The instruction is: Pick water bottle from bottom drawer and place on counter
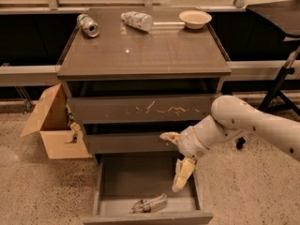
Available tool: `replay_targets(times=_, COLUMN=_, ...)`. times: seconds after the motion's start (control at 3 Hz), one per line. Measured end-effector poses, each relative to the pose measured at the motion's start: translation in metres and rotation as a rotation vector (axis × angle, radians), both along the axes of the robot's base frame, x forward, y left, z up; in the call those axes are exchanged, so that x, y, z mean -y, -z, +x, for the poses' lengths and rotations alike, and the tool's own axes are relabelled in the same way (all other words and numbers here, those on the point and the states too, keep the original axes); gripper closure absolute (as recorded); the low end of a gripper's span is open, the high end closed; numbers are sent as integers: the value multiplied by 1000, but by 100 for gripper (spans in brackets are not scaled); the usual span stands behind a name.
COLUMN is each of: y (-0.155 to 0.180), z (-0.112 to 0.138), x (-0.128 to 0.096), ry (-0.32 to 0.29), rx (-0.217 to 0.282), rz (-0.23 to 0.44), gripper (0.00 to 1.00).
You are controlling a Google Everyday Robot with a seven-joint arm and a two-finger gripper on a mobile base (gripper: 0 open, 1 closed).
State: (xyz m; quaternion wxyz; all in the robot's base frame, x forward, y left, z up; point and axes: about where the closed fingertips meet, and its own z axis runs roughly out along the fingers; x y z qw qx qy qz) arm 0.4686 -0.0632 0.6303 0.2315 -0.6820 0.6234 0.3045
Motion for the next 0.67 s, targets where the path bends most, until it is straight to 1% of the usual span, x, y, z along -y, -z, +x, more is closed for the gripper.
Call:
replay_targets(times=0.33, y=0, z=0, x=0, ry=0, rx=0, rz=0, gripper=0)
replay_targets(times=0.67, y=32, z=7, x=-7, ry=-39, rx=-22, rz=18, gripper=0)
